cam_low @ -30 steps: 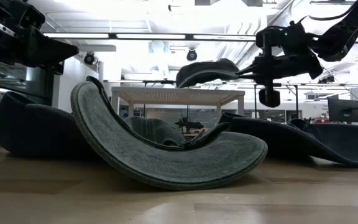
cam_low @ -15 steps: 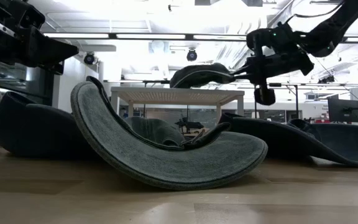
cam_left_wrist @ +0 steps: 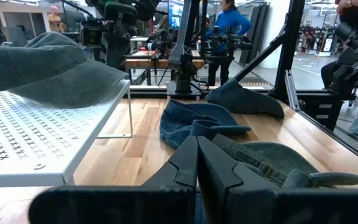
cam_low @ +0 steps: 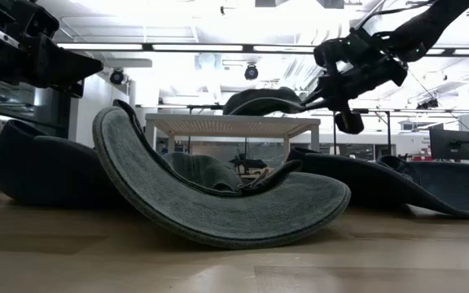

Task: Pick & Place hat
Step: Put the top right gray cap on the shelf

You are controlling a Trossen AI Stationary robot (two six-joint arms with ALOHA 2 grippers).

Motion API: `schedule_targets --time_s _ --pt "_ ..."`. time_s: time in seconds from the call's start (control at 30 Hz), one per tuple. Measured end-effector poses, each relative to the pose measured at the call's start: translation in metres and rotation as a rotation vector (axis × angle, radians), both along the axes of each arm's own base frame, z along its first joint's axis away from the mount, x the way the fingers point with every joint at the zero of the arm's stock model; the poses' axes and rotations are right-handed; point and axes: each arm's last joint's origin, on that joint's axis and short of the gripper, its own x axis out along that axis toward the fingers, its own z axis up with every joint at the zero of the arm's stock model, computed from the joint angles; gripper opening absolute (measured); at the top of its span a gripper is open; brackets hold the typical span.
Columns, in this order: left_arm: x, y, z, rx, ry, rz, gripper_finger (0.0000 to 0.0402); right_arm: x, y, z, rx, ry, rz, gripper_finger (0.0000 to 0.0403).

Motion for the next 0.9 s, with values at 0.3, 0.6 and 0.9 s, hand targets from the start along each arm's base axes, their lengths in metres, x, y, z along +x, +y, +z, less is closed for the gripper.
schedule_targets --time_s 0.3,0.6,0.9 --pt "0.000 0.000 0.000 0.000 0.000 0.000 0.0005 0.000 0.000 -0.002 -0.012 0.028 -0.037 0.0114" --pt "0.000 0.000 0.000 0.000 0.000 0.000 0.0005 0.000 0.005 -0.002 0.023 0.038 -0.004 0.0189" --pt "0.000 0.000 0.000 0.000 0.000 0.000 0.0005 0.001 0.009 -0.002 0.077 0.036 0.037 0.0194"
